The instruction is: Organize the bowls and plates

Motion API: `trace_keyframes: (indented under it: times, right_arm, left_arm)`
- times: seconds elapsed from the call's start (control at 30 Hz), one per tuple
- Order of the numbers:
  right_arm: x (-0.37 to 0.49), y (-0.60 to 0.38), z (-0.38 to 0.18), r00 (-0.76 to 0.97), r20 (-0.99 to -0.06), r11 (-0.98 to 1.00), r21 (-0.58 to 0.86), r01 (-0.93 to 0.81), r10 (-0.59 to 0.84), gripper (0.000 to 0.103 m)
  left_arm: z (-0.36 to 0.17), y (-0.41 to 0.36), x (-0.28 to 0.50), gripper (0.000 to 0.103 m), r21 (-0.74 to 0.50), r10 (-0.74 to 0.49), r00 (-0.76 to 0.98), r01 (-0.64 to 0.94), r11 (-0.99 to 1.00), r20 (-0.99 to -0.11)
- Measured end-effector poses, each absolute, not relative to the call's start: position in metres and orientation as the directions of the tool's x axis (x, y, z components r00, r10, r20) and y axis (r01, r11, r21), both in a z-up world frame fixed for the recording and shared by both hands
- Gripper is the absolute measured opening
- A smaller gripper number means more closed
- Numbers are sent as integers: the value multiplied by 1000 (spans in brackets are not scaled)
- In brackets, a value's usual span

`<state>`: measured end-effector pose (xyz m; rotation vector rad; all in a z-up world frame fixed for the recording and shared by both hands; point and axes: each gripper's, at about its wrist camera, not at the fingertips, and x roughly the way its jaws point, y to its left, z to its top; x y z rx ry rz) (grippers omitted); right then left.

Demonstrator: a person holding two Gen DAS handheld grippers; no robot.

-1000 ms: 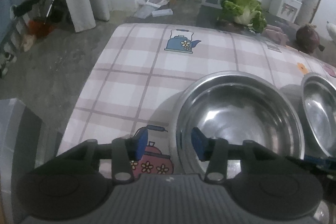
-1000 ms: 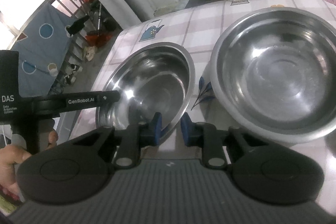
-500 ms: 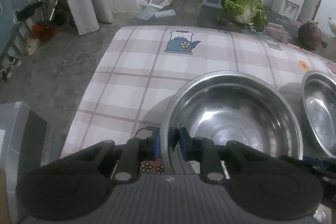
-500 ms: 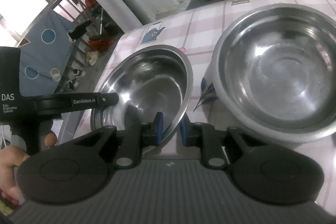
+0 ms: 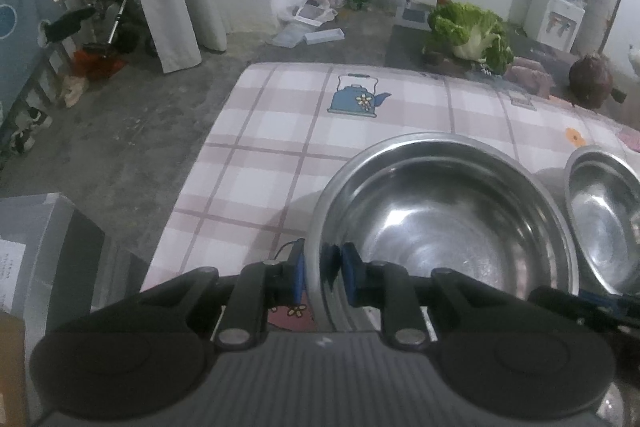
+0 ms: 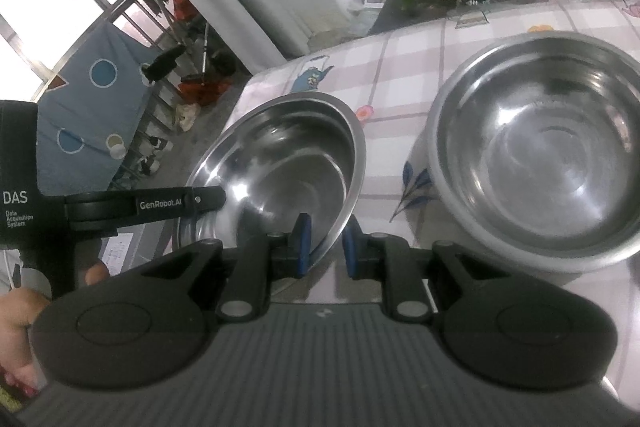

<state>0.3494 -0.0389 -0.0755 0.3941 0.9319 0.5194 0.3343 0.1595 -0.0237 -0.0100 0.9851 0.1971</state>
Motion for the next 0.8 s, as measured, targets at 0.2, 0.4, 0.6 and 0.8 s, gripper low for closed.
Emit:
trace_keyframes:
  times: [0.2, 0.4, 0.6, 0.8]
  right_arm:
    - [344, -42, -63, 504, -630, 799, 541, -261, 591, 16]
    - [335, -51, -47, 524, -607, 793, 547, -268, 597, 16]
    - [327, -78, -35, 551, -589, 793, 550, -263, 591, 16]
    - [322, -120, -24, 589, -582, 807, 544, -230, 561, 16]
  left_arm:
    - [-6, 160, 326, 20, 68, 158, 556, -179, 982, -816]
    - [11, 150, 316, 20, 63, 156, 580, -176, 982, -800]
    - [27, 123, 312, 20, 52, 130, 603, -145, 988, -787]
    - [34, 81, 318, 20, 44, 91, 620, -90, 995, -779]
